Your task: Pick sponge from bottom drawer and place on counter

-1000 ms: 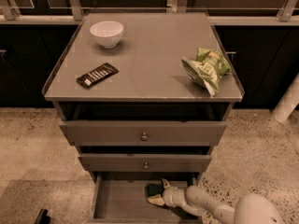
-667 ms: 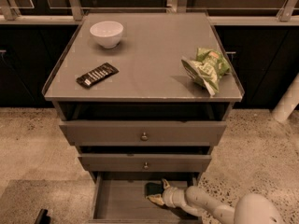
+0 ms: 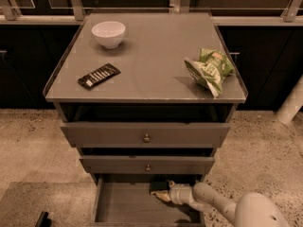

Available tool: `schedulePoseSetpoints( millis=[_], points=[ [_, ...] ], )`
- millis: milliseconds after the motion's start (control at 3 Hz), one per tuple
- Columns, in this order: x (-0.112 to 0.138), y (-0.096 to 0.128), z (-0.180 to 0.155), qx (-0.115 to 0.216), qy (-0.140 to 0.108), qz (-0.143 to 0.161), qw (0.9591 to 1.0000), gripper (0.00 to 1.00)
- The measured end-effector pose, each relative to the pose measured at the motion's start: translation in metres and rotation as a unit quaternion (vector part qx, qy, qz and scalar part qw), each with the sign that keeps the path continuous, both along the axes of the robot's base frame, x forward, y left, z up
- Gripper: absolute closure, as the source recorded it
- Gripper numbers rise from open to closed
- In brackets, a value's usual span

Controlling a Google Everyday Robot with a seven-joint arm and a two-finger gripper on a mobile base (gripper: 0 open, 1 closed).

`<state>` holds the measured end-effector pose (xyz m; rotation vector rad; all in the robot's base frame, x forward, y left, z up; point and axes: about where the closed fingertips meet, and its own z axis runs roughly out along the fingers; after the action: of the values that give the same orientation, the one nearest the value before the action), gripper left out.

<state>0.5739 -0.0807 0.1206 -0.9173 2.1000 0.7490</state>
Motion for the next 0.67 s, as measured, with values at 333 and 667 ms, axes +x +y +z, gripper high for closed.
schedulePoseSetpoints(
  millis=[333,667],
  points=[
    [0.007,-0.033,0.021,0.054,0.046,-0.015,0.9973,1.0],
    [-0.011,-0.05,0.053,0.106,0.103,0.002,0.9891,1.0]
  ],
)
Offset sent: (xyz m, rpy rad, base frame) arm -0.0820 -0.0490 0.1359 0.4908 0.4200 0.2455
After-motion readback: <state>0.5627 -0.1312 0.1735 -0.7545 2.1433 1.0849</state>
